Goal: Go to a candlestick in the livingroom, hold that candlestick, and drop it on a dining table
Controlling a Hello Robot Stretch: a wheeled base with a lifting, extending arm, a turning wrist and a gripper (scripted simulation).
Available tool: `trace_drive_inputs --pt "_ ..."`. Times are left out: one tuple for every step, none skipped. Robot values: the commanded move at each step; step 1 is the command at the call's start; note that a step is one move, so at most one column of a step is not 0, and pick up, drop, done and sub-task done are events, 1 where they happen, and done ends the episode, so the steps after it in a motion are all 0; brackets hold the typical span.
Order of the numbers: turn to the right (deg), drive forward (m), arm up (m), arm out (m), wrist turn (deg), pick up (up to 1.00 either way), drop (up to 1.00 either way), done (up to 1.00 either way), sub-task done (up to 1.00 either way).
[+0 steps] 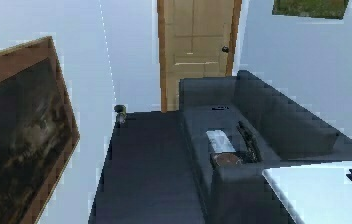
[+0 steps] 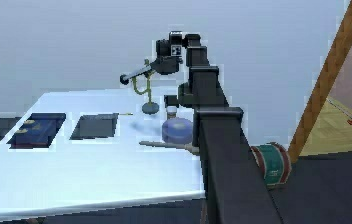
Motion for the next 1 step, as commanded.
trace_drive_inputs --pt "0.0 0.00 0.00 0.00 3.0 0.00 0.00 0.00 0.00"
